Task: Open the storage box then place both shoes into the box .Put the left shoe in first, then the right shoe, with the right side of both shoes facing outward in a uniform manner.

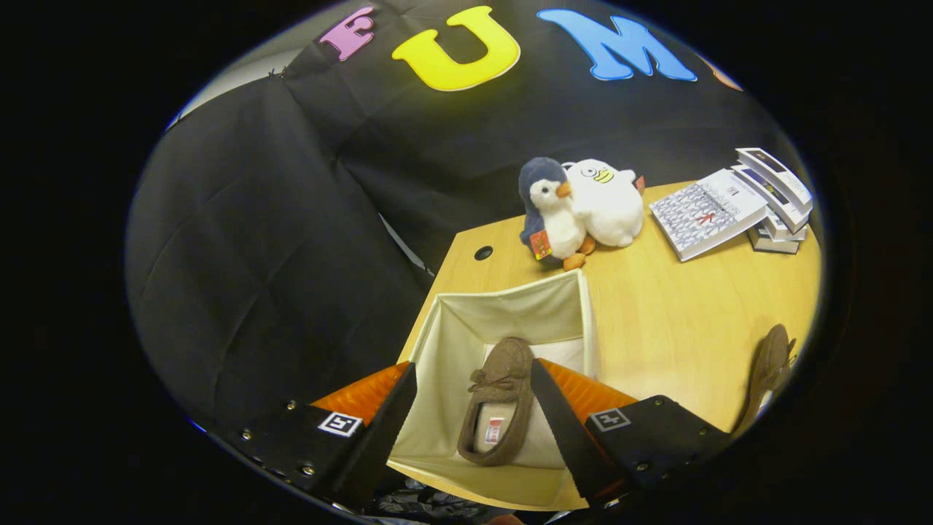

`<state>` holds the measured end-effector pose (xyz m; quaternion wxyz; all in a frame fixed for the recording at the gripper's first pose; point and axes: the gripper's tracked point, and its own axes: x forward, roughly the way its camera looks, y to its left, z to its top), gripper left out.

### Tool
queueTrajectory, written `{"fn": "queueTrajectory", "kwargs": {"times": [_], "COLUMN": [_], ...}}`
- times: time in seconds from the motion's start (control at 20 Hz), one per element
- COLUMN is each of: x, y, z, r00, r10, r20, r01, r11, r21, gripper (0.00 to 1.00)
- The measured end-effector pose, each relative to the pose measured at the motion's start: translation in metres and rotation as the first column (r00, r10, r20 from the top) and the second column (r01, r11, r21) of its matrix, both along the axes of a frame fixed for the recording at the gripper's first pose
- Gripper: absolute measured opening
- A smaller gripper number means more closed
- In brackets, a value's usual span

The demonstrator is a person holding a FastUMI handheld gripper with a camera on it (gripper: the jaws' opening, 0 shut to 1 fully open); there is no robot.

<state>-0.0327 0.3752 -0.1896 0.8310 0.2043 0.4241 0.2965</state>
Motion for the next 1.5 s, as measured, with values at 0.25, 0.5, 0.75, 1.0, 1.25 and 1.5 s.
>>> {"fn": "queueTrajectory", "kwargs": {"times": [0.25,0.5,0.75,1.0,1.25,1.5], "x": [0.006,0.01,0.016,0.007,-0.002,-0.025], "y": [-0.078,-0.15,-0.225,-0.293,-0.33,-0.36], "z": [-0.004,-0.012,-0.032,-0.07,-0.105,-0.151], "r00": [0.997,0.993,0.98,0.974,0.972,0.988], "r10": [-0.04,-0.104,-0.184,-0.212,-0.23,-0.156], "r20": [0.064,0.064,0.081,0.075,0.041,-0.008], "r01": [0.046,0.11,0.195,0.225,0.231,0.135], "r11": [0.995,0.99,0.968,0.934,0.914,0.881], "r21": [-0.086,-0.091,-0.159,-0.277,-0.333,-0.453], "gripper": [0.98,0.98,0.98,0.98,0.98,0.98]}}
